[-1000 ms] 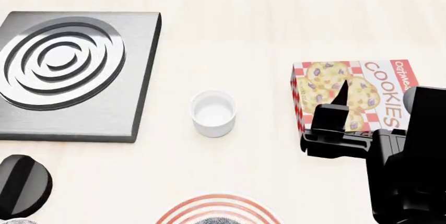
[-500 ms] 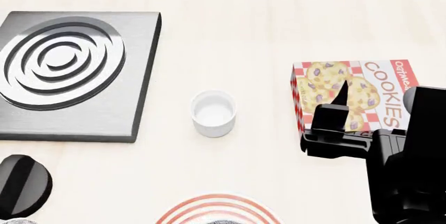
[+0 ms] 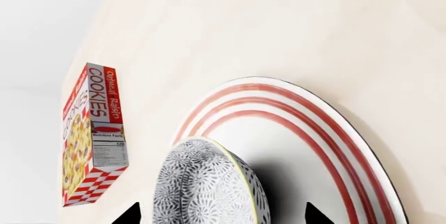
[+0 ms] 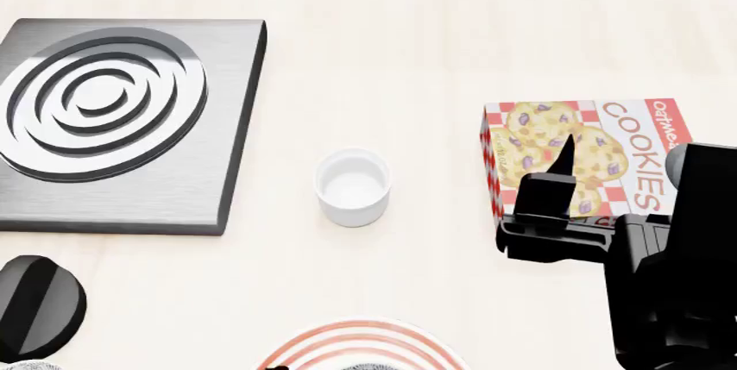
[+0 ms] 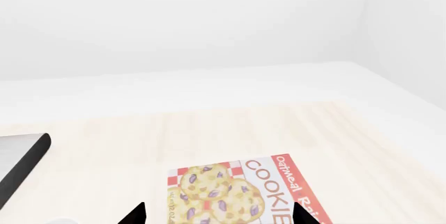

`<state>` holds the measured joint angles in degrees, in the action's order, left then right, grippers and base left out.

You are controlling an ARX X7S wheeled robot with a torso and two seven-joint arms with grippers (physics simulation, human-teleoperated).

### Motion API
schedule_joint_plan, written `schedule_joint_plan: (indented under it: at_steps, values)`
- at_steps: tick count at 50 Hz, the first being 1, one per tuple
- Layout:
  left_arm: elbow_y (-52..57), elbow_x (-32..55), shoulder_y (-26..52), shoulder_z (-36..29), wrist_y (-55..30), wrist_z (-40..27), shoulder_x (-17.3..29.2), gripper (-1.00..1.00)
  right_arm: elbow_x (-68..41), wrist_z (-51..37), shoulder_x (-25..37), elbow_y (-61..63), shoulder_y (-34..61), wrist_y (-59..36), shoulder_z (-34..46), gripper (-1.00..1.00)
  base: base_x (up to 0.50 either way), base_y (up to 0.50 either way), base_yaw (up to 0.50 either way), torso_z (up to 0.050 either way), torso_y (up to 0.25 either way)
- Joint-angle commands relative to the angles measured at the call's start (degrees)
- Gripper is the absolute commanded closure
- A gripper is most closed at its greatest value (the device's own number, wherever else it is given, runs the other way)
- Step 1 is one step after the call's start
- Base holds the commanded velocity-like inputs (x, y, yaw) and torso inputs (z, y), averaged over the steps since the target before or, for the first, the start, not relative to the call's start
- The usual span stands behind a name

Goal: Pick the akita bowl on the stove and place it on the plate.

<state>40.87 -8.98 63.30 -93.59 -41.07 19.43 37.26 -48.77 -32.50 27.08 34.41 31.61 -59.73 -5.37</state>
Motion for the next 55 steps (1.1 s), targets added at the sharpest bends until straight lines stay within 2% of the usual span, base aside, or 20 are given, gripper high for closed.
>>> schedule_joint_plan:
  at_steps: [1, 22, 39, 55]
  values:
    - [0.88, 0.59, -0.49, 3.22, -0.64, 0.92, -1.46, -1.00, 0.66, 0.90, -0.88, -0.01, -0.05, -0.03, -1.28, -1.00, 0.00, 0.00, 0.00, 0.000, 0.000]
    - [2.22, 3.43, -1.07, 7.92, -1.49, -0.50, -3.54, -1.00, -0.03, 0.34, -0.63, 0.11, 0.11, -0.21, -1.17, -1.00, 0.00, 0.00, 0.00, 0.000, 0.000]
    - [4.42, 9.35, -2.28, 16.53, -3.74, -2.22, -7.14, -1.00, 0.07, 0.47, -0.39, -0.30, -0.07, 0.57, -0.84, -1.00, 0.00, 0.00, 0.00, 0.000, 0.000]
    - [6.37, 19.33, -6.53, 31.36, -6.06, -6.14, -10.10, -1.00, -0.50, -0.08, -0.19, 0.02, 0.01, 0.38, -0.77, -1.00, 0.00, 0.00, 0.00, 0.000, 0.000]
